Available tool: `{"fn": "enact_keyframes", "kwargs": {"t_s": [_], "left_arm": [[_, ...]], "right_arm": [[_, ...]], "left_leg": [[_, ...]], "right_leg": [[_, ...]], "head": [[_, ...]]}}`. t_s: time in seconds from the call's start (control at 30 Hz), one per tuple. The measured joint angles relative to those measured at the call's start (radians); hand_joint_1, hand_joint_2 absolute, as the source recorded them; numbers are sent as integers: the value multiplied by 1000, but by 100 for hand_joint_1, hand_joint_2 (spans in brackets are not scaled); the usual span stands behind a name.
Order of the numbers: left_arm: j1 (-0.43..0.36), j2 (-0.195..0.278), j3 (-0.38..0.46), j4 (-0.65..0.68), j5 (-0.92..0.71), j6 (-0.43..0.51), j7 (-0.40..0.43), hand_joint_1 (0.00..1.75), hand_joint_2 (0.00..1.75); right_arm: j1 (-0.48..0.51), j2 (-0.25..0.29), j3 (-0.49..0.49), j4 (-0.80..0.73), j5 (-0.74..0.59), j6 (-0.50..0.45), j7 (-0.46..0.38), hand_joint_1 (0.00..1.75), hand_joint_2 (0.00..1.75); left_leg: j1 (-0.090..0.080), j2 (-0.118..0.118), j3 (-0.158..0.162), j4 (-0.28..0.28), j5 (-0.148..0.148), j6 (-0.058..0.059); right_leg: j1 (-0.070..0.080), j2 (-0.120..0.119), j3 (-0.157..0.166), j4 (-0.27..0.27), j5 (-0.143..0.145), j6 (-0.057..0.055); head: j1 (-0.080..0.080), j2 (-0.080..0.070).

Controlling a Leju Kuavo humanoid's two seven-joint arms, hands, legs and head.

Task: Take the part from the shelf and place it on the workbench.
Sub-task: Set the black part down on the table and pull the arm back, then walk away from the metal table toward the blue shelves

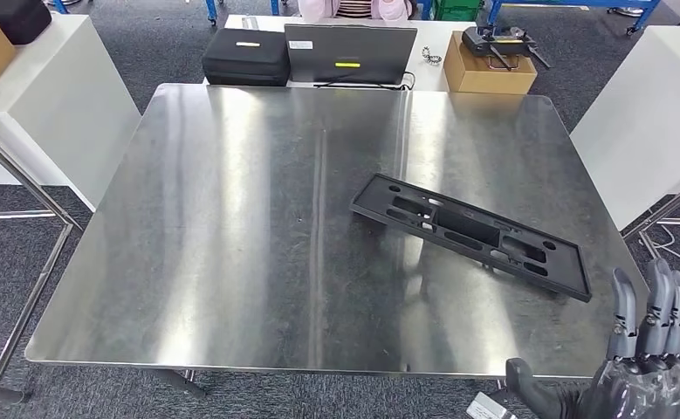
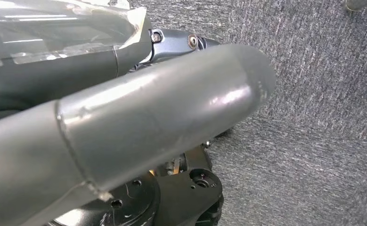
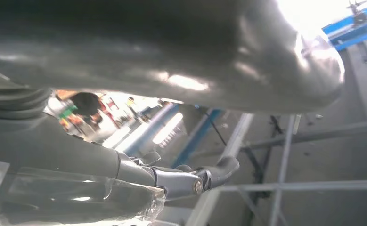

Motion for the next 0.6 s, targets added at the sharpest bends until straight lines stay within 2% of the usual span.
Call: {"fn": "enact_keyframes", "kwargs": {"t_s": [0.03, 0.07, 0.1, 0.17, 0.2, 0.27, 0.3, 0.37, 0.43, 0.5, 0.57, 0.6], "left_arm": [[0, 0, 0, 1, 3, 3, -3, 0, 0], [1, -1, 0, 1, 7, 5, -7, 0, 0], [1, -2, 0, 1, 11, 6, -10, 0, 0], [1, -4, 1, 1, 15, 8, -14, 0, 0], [1, -5, 1, 2, 15, 9, -14, 0, 0], [1, -6, 1, 3, 17, 10, -16, 0, 0], [2, -6, 2, 4, 20, 11, -16, 0, 0], [4, -7, 4, 7, 27, 14, -20, 0, 0], [6, -8, 6, 8, 30, 15, -21, 0, 0], [6, -8, 6, 8, 30, 15, -22, 0, 0], [6, -9, 8, 8, 34, 17, -24, 0, 0], [6, -10, 10, 9, 38, 19, -26, 0, 0]], "right_arm": [[7, 6, 0, 0, -8, -3, -1, 0, 0], [14, 12, 0, 0, -15, -5, -1, 0, 0], [19, 18, 0, 0, -20, -6, -2, 0, 0], [26, 29, 1, 0, -25, -6, -3, 0, 0], [28, 33, 2, 0, -26, -7, -3, 0, 0], [33, 42, 2, 0, -30, -9, -4, 0, 0], [35, 48, 2, 0, -34, -9, -4, 0, 0], [37, 58, 3, 0, -49, -8, -6, 0, 0], [38, 63, 3, 0, -58, -7, -8, 0, 0], [38, 64, 3, 0, -59, -7, -8, 0, 0], [42, 72, 3, 0, -74, -9, -14, 0, 0], [44, 81, 2, 0, -89, -10, -19, 0, 0]], "left_leg": [[-1, 1, -4, 0, 3, -1], [-1, 2, -8, 1, 7, -2], [-1, 1, -11, 1, 11, -5], [-2, 1, -16, 2, 19, -13], [-2, 0, -17, 4, 23, -18], [0, 0, -17, 5, 32, -32], [2, -1, -19, 6, 35, -39], [7, -2, -28, 19, 16, -53], [9, -2, -36, 34, -7, -58], [9, -2, -36, 36, -9, -59], [14, -1, -52, 90, -60, -66], [22, -1, -63, 159, -105, -76]], "right_leg": [[1, 0, 5, 13, -7, 4], [2, 0, 36, -22, 4, 10], [2, 0, 87, -95, 23, 15], [6, 0, 190, -250, 61, 15], [9, 0, 215, -294, 73, 9], [17, 1, 216, -308, 88, -5], [12, 1, 211, -313, 92, -15], [4, -2, 204, -317, 106, -33], [0, -4, 199, -319, 114, -40], [0, -4, 199, -319, 114, -41], [0, -5, 192, -319, 120, -47], [0, -7, 181, -318, 129, -48]], "head": [[0, 0], [0, 0], [0, 0], [-1, 0], [-2, 0], [-3, 0], [-3, 0], [-2, 0], [-3, 0], [-3, 0], [-5, 0], [-6, 0]]}}
